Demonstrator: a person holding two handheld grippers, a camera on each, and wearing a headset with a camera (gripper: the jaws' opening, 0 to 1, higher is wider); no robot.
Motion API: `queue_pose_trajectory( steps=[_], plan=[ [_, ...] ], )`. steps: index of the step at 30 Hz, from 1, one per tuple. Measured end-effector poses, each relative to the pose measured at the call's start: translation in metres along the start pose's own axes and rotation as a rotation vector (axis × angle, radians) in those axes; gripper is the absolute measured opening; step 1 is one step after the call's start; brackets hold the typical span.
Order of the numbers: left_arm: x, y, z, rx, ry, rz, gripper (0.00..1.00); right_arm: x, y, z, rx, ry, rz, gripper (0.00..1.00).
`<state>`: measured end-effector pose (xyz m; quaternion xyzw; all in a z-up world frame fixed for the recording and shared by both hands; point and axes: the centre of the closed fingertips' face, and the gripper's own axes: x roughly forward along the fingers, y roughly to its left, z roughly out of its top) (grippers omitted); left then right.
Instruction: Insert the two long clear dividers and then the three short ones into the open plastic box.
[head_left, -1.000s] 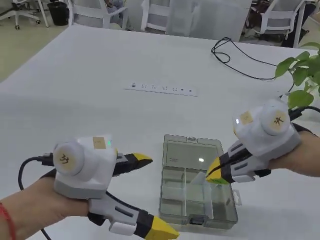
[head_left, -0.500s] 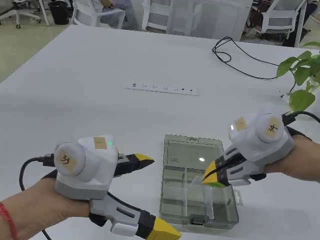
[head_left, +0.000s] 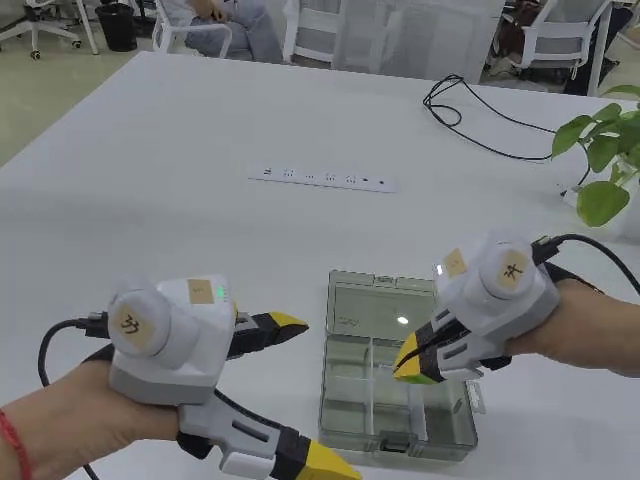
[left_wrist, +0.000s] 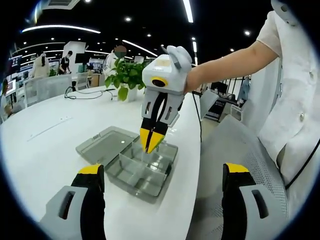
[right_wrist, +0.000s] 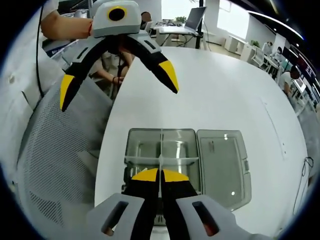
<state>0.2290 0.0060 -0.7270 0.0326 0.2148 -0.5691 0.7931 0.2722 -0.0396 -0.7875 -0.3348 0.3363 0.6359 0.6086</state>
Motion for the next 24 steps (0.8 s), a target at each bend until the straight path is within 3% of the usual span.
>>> queue_pose_trajectory(
  steps=[16, 24],
  plan=[
    [-0.001, -0.001, -0.001, -0.005, -0.001, -0.002, 1.00, 0.019, 0.000, -0.014, -0.012, 0.085, 0.012, 0.03],
    [0.000, -0.001, -0.001, -0.003, -0.002, -0.002, 1.00, 0.019, 0.001, -0.014, -0.019, 0.093, 0.012, 0.03]
  ],
)
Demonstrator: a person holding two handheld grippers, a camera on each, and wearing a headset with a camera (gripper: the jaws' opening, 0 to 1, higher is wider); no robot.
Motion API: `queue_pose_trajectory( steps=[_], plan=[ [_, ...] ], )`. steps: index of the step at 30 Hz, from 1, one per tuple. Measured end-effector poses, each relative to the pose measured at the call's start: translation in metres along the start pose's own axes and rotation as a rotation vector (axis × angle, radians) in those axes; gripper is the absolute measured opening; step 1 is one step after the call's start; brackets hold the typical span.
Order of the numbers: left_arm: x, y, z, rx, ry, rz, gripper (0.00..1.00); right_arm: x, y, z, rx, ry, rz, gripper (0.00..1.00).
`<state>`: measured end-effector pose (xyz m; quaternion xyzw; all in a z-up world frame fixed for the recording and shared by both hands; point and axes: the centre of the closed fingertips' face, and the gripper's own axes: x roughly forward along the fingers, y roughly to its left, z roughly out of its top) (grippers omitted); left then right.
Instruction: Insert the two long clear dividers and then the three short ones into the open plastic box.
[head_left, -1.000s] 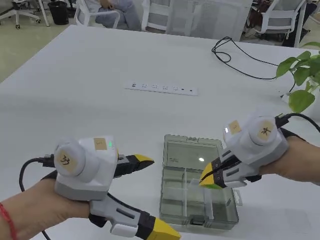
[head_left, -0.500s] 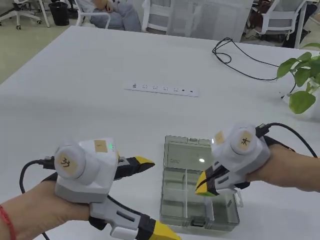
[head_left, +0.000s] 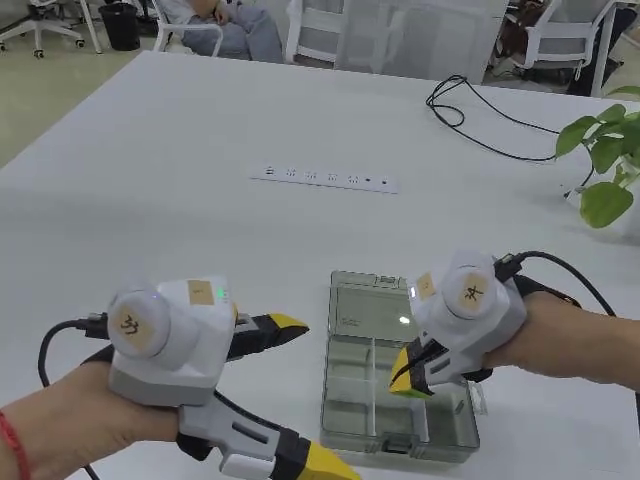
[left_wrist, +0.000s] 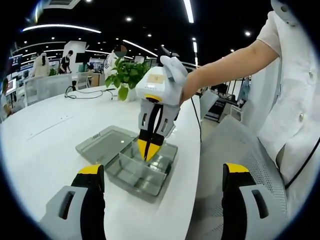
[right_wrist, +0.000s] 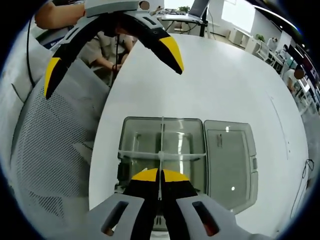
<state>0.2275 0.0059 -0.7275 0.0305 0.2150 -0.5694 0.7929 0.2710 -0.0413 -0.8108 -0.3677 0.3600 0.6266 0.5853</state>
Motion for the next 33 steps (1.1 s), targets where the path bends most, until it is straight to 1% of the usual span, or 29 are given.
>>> queue_pose_trajectory(
  steps=[4, 6, 7, 10, 13, 17, 19, 21, 26, 28, 31, 33],
  plan=[
    [0.001, -0.001, 0.000, 0.001, 0.002, -0.002, 1.00, -0.001, 0.000, 0.000, -0.003, 0.003, -0.011, 0.03],
    [0.000, 0.000, 0.000, 0.000, 0.002, -0.001, 1.00, -0.004, -0.002, 0.003, 0.009, -0.016, -0.024, 0.06],
    [0.000, 0.000, 0.000, 0.000, 0.002, -0.001, 1.00, -0.007, -0.003, 0.006, 0.026, -0.037, -0.032, 0.07],
    [0.000, -0.001, 0.000, 0.001, 0.004, -0.002, 1.00, -0.016, -0.006, 0.008, 0.044, -0.062, -0.045, 0.09],
    [-0.001, 0.000, -0.001, -0.001, 0.006, 0.001, 1.00, -0.026, -0.007, 0.010, 0.070, -0.096, -0.051, 0.12],
    [-0.003, 0.001, -0.001, -0.005, 0.001, 0.006, 1.00, -0.043, -0.007, 0.010, 0.097, -0.138, -0.065, 0.16],
    [-0.004, 0.001, -0.002, -0.006, 0.003, 0.008, 1.00, -0.049, -0.006, 0.008, 0.105, -0.146, -0.068, 0.19],
    [-0.005, 0.001, -0.002, -0.009, 0.004, 0.010, 1.00, -0.057, -0.005, 0.004, 0.105, -0.154, -0.079, 0.21],
    [-0.006, 0.001, -0.003, -0.008, 0.007, 0.010, 1.00, -0.075, -0.003, -0.010, 0.124, -0.163, -0.098, 0.27],
    [-0.007, 0.002, -0.003, -0.009, 0.007, 0.012, 1.00, -0.082, -0.002, -0.021, 0.127, -0.153, -0.107, 0.28],
    [-0.008, 0.001, -0.002, -0.009, 0.005, 0.012, 1.00, -0.092, 0.001, -0.040, 0.147, -0.131, -0.116, 0.31],
    [-0.008, 0.001, -0.002, -0.008, 0.006, 0.012, 1.00, -0.096, 0.003, -0.048, 0.152, -0.124, -0.120, 0.33]
  ],
)
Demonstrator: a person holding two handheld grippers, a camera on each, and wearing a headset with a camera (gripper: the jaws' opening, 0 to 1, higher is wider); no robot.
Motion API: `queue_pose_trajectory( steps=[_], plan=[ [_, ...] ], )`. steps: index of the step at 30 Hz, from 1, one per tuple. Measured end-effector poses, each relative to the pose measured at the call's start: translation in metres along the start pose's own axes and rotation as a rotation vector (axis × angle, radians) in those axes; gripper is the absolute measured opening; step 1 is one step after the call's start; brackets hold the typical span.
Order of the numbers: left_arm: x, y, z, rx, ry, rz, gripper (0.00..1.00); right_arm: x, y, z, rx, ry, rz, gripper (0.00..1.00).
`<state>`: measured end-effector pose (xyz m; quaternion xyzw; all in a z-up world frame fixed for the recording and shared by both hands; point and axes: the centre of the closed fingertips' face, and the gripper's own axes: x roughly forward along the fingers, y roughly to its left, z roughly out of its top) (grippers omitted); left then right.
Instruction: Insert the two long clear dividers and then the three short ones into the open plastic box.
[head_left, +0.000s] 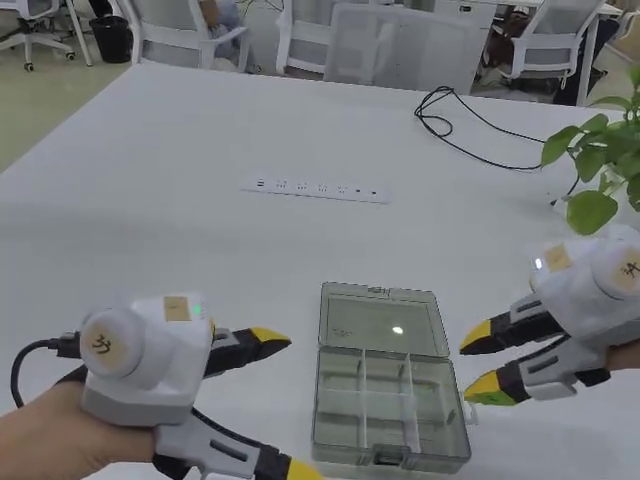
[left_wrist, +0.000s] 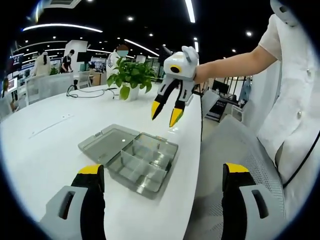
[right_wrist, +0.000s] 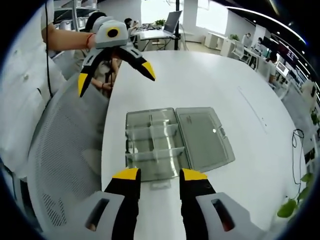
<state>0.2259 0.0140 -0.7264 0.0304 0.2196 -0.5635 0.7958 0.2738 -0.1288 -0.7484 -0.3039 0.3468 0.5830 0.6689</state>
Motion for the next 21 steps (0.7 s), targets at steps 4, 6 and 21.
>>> queue_pose_trajectory(
  steps=[4, 6, 21],
  plan=[
    [-0.001, 0.001, -0.001, -0.003, 0.003, 0.003, 1.00, -0.013, 0.000, -0.028, -0.001, 0.035, -0.003, 0.40],
    [-0.001, 0.001, -0.001, -0.003, 0.003, 0.004, 1.00, -0.017, 0.001, -0.038, 0.005, 0.057, -0.004, 0.42],
    [-0.001, 0.002, -0.002, -0.003, 0.013, 0.001, 1.00, -0.022, 0.011, -0.125, -0.016, 0.270, 0.022, 0.48]
  ],
)
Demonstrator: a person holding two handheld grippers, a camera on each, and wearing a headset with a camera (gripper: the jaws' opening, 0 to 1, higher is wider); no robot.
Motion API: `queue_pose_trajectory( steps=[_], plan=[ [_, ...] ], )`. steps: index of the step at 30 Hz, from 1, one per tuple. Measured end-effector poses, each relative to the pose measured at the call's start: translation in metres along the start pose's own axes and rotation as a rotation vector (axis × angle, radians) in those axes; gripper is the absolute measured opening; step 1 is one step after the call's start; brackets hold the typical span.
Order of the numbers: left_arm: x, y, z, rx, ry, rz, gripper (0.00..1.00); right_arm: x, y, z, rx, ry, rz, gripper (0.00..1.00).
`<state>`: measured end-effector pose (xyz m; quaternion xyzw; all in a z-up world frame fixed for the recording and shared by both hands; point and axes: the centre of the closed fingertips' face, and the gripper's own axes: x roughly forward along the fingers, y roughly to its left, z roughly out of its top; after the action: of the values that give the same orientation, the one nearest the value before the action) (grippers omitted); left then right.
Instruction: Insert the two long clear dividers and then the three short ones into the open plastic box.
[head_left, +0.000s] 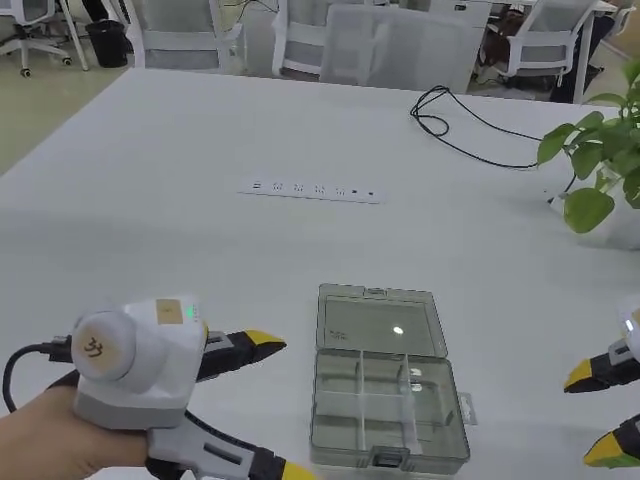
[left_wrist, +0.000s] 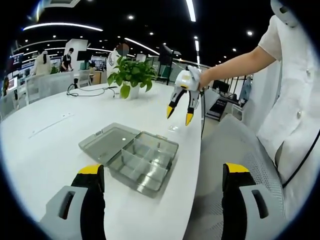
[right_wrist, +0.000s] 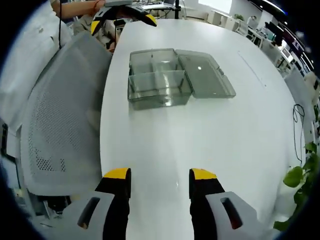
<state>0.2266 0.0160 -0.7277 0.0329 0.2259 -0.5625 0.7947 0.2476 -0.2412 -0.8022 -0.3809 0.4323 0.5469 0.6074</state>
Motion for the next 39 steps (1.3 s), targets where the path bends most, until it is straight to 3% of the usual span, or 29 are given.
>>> queue_pose_trajectory(
  steps=[4, 10, 12, 24, 30, 34, 39],
  plan=[
    [0.000, 0.000, -0.001, -0.001, 0.004, -0.001, 1.00, 0.011, -0.001, -0.019, -0.031, 0.067, 0.004, 0.48],
    [-0.001, 0.000, -0.002, -0.005, 0.007, -0.001, 1.00, 0.022, -0.002, -0.035, -0.059, 0.131, 0.013, 0.48],
    [-0.001, 0.001, -0.002, -0.005, 0.008, -0.001, 1.00, 0.026, -0.009, -0.044, -0.059, 0.142, 0.009, 0.48],
    [-0.001, 0.002, -0.002, -0.012, 0.006, 0.000, 1.00, 0.036, -0.014, -0.056, -0.083, 0.174, 0.005, 0.45],
    [-0.001, 0.004, -0.001, -0.011, 0.000, 0.000, 1.00, 0.036, -0.017, -0.058, -0.075, 0.164, 0.004, 0.43],
    [0.000, 0.003, -0.002, -0.012, 0.001, -0.002, 1.00, 0.035, -0.018, -0.061, -0.082, 0.173, 0.002, 0.34],
    [-0.001, 0.003, -0.003, -0.012, 0.004, -0.002, 1.00, 0.036, -0.017, -0.061, -0.083, 0.177, -0.002, 0.33]
  ],
)
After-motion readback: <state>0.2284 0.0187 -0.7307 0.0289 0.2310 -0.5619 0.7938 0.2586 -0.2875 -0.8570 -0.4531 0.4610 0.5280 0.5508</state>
